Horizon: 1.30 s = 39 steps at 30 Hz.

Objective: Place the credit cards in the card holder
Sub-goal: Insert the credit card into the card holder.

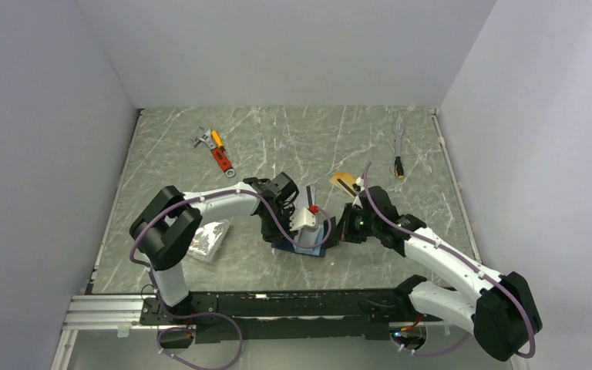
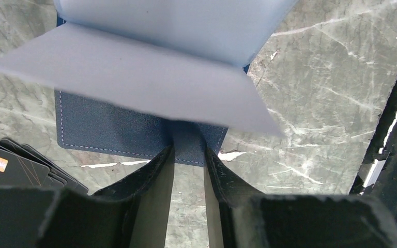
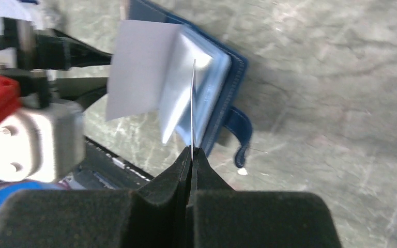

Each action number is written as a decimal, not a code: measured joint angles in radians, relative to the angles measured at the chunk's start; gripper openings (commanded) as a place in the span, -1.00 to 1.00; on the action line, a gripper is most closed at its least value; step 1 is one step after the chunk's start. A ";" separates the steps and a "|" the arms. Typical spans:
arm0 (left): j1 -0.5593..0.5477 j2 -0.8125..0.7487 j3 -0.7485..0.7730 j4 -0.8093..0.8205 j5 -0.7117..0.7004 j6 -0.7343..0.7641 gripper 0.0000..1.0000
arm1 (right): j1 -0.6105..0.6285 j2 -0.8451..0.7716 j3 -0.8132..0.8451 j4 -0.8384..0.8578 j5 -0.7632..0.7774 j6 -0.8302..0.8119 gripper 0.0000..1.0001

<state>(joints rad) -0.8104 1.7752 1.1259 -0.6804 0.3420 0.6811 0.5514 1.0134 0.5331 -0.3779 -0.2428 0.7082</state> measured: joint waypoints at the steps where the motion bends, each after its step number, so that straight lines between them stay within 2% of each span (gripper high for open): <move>1: 0.000 -0.001 -0.002 0.002 0.000 0.003 -0.35 | 0.000 0.000 0.006 0.013 -0.011 -0.003 -1.00; 10: -0.001 -0.011 -0.010 0.010 -0.006 0.010 -0.38 | 0.030 0.072 0.008 0.072 -0.109 -0.021 -1.00; 27: -0.001 -0.011 -0.010 0.010 -0.027 0.015 -0.43 | 0.048 0.004 -0.065 0.054 -0.148 -0.027 -1.00; 39: -0.001 -0.011 -0.010 0.010 -0.027 0.014 -0.45 | 0.066 0.055 -0.074 0.055 -0.160 -0.028 -1.00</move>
<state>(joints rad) -0.8116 1.7641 1.1164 -0.6704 0.3149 0.6956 0.6170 1.0679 0.4587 -0.3229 -0.4030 0.6804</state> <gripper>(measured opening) 0.282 0.009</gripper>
